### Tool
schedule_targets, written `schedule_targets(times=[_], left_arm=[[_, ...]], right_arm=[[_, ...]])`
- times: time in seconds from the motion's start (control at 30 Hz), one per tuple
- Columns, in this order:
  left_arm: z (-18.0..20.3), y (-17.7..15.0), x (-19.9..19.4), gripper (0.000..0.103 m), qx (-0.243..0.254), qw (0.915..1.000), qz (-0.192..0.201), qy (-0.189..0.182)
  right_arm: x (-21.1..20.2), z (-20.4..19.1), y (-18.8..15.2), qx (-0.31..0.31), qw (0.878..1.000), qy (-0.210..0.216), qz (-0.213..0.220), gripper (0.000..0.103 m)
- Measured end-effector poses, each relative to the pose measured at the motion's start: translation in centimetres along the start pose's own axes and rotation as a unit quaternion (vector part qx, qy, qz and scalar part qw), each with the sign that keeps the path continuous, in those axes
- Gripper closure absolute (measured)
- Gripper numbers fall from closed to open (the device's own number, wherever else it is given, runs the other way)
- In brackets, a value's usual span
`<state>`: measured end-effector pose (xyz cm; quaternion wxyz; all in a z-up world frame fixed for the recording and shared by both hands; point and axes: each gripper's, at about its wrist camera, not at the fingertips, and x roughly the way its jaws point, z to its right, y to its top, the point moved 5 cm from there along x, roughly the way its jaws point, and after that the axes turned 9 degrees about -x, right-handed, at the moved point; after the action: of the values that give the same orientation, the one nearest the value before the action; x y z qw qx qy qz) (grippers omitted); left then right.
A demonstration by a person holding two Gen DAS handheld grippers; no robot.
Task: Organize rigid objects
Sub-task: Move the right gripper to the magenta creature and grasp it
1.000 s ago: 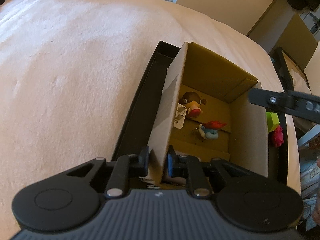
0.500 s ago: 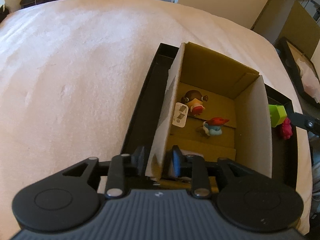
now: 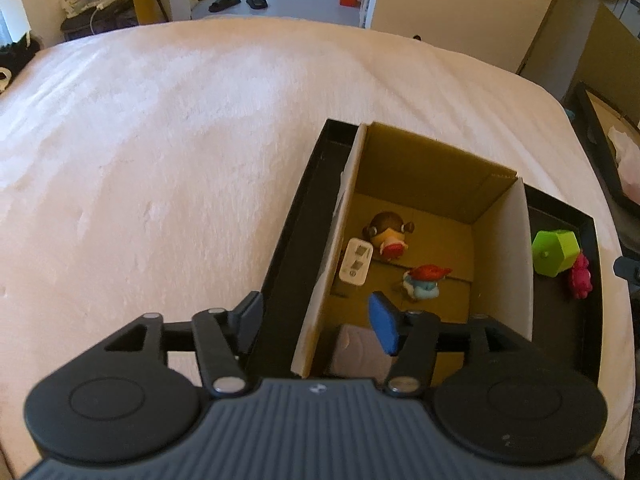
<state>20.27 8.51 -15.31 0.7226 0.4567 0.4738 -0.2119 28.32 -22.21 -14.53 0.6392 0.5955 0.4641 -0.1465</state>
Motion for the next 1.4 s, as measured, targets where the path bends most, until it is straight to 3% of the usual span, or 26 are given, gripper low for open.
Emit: schedule_targets(times=[0.13, 0.27, 0.47, 0.87, 1.1, 1.4], left_arm=[[0.9, 0.2, -0.1, 0.032, 0.002, 0.9999, 0.005, 0.011], [1.5, 0.4, -0.1, 0.028, 0.007, 0.9997, 0.011, 0.022], [2.2, 0.6, 0.3, 0.027, 0.001, 0.9994, 0.012, 0.032], [3.1, 1.2, 0.9, 0.026, 0.0, 0.9986, 0.008, 0.053], [3.3, 0.8, 1.2, 0.026, -0.002, 0.9984, 0.002, 0.056], [3.0, 0.1, 1.2, 0.026, -0.003, 0.9986, -0.004, 0.053]], right_arm=[[0.8, 1.9, -0.4, 0.012, 1.0, -0.011, 0.008, 0.055], [1.9, 3.3, -1.1, 0.016, 1.0, -0.006, 0.012, 0.056], [3.8, 5.2, -1.8, 0.022, 1.0, -0.007, -0.006, 0.064], [7.5, 6.3, -1.5, 0.006, 1.0, -0.003, -0.018, 0.064], [8.8, 6.1, -2.4, -0.002, 0.999, 0.004, -0.049, 0.064], [7.9, 5.8, -3.2, 0.013, 0.997, 0.016, -0.069, 0.065]])
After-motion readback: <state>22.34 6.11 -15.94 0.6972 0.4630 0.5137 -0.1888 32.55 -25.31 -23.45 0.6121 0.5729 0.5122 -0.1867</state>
